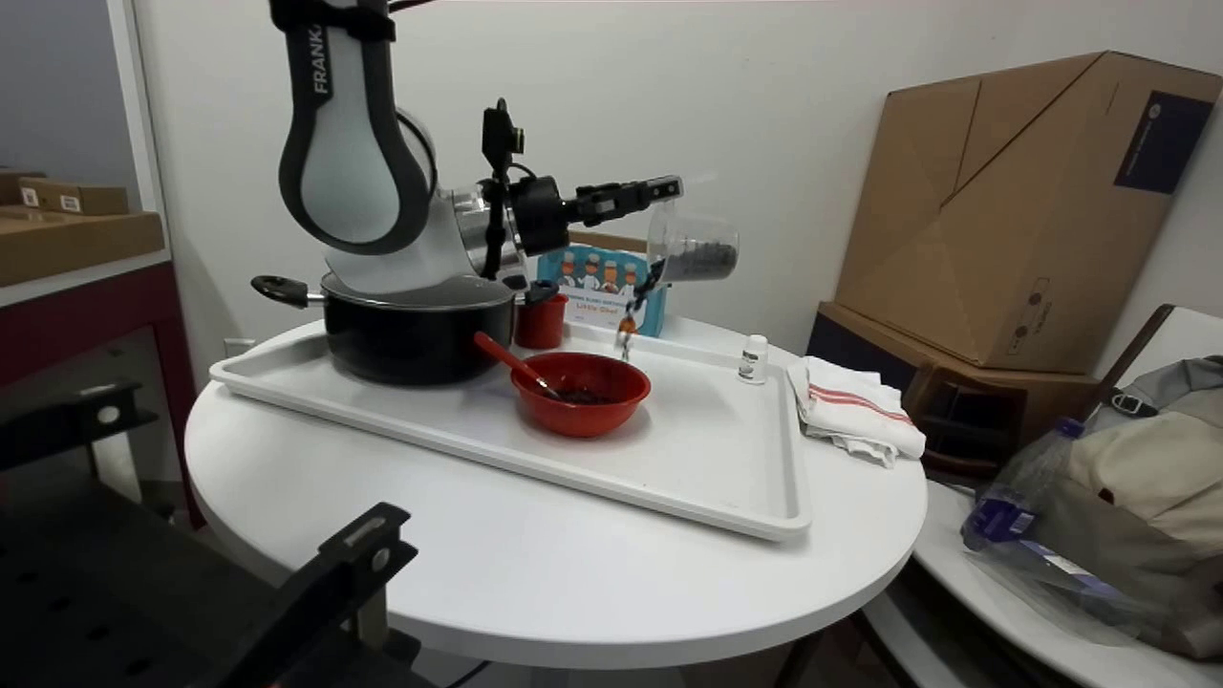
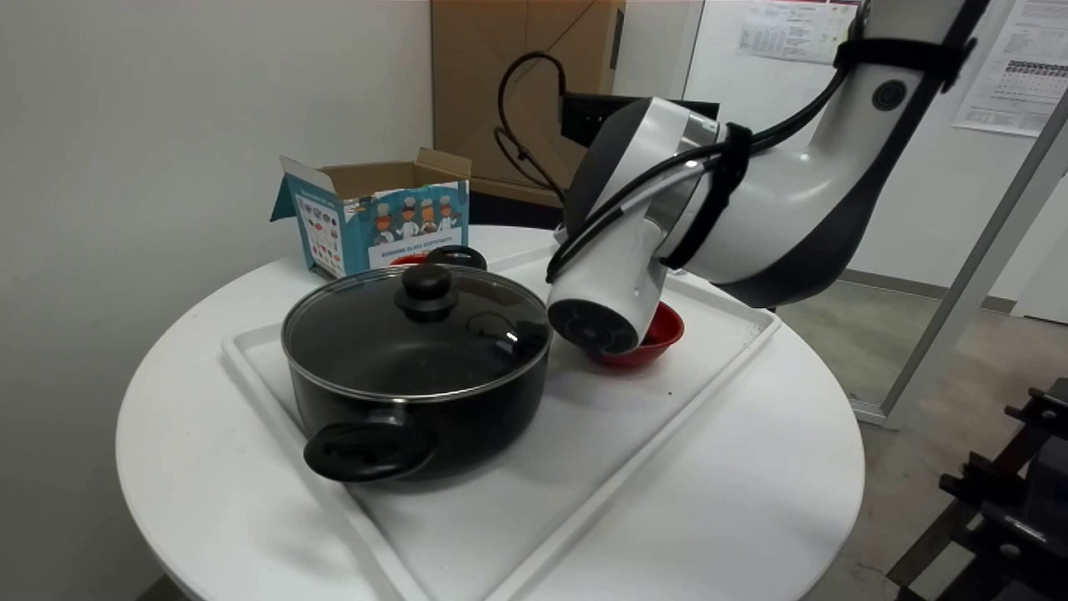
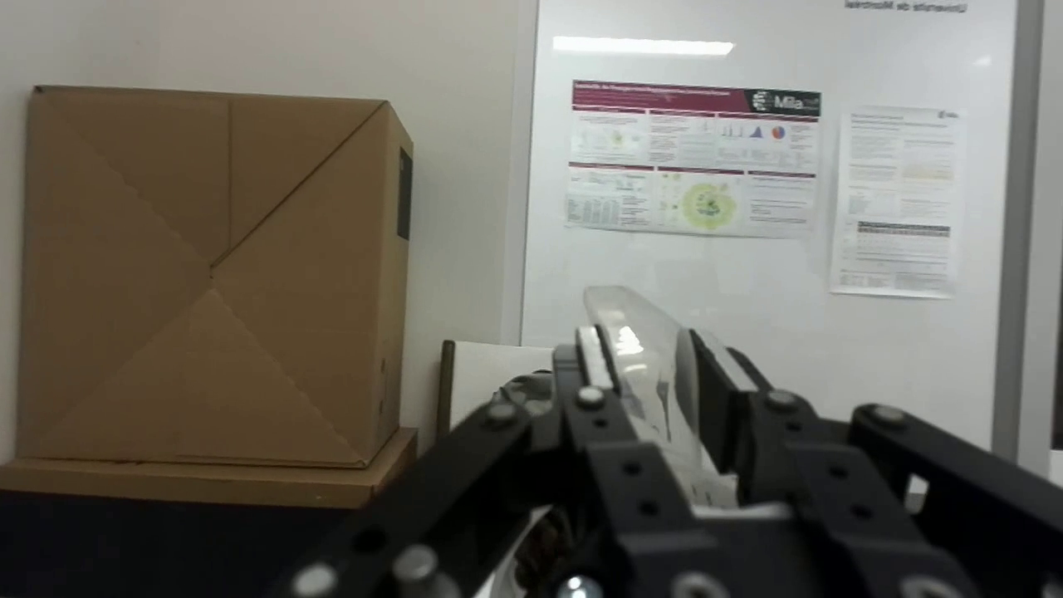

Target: Pour some of the contents of the clear jar into the red bowl

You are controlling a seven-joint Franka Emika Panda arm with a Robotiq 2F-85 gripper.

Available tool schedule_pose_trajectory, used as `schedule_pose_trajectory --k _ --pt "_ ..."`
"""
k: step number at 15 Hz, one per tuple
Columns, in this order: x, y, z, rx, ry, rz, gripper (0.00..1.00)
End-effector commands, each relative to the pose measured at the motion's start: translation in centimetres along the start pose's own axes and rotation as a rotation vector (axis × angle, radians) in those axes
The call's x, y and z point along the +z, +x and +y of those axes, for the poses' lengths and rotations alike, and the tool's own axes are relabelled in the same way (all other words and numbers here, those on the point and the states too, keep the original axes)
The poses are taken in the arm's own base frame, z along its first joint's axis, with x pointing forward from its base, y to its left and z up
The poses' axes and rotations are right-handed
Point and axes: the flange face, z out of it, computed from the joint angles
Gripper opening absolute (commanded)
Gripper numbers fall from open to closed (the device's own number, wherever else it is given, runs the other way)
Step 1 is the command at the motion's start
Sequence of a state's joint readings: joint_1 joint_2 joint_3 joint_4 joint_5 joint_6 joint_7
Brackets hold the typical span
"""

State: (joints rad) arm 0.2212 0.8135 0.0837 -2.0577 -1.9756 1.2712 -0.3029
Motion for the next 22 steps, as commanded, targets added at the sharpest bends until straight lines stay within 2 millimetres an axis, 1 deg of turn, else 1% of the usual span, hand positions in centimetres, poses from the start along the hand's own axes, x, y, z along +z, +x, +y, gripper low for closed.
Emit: schedule_pose_trajectory --k 1,4,6,8,15,17,22 --pt "2.3 -0.1 0.5 -0.013 0.155 0.028 0.11" --pt "4.0 -0.2 0.5 -0.01 0.274 0.055 0.11" --pt "4.6 -0.2 0.5 0.002 0.336 0.075 0.11" --pt "4.9 -0.3 0.7 0.021 0.395 0.115 0.11" --pt "4.6 -0.6 1.8 0.081 0.575 0.266 0.11" --pt "5.0 -0.7 1.9 0.099 0.67 0.335 0.11" --pt "7.3 -1.0 1.9 0.139 0.895 0.474 0.11"
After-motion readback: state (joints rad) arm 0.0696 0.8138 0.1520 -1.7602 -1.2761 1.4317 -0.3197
